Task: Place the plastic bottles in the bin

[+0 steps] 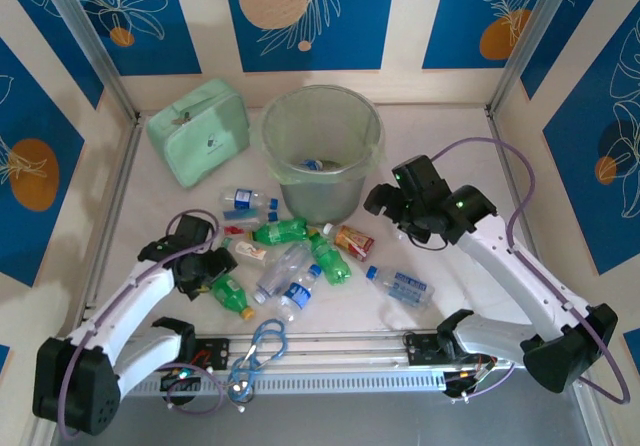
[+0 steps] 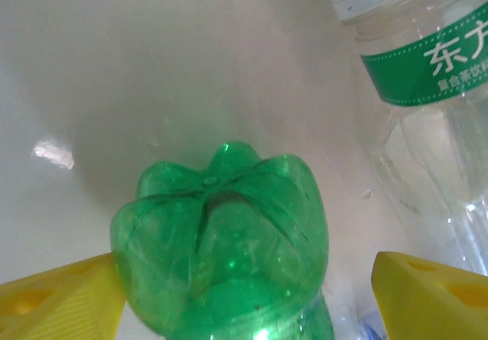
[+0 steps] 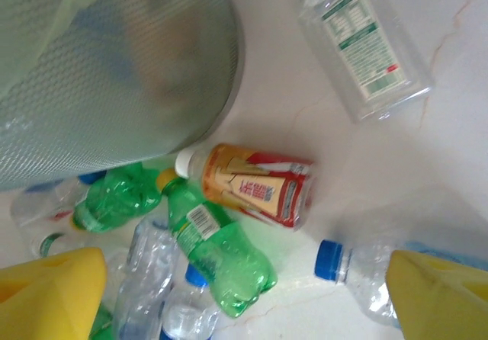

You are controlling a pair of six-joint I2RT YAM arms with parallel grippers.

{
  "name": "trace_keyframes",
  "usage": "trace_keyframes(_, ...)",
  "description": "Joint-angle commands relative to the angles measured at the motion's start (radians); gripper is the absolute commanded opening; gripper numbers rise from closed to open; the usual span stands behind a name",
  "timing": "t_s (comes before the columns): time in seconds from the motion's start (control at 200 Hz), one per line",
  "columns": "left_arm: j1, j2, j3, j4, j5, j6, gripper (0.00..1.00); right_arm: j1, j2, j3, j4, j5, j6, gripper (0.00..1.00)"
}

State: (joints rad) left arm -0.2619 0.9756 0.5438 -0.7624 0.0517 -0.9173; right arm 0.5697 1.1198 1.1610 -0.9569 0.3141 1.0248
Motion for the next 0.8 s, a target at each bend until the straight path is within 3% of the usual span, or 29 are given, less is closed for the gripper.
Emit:
trace_keyframes(0.0,0.008,0.028,-0.006,0.066,0.001,-0.028,0.82,0.002,-0.029,-0.034,0.003,-0.062,0.004,0.93)
trace_keyframes(0.525,0.008,0.051,-0.004,0.066,-0.021,0.004,0.59,0.004,-0.079,-0.048,0.106,-0.169,-0.038,0.93)
trace_keyframes(0.795,0.009,-0.080,0.093,-0.057,-0.073,0.031,0.51,0.084,-0.095,-0.009,0.188,-0.231,-0.109,0.93)
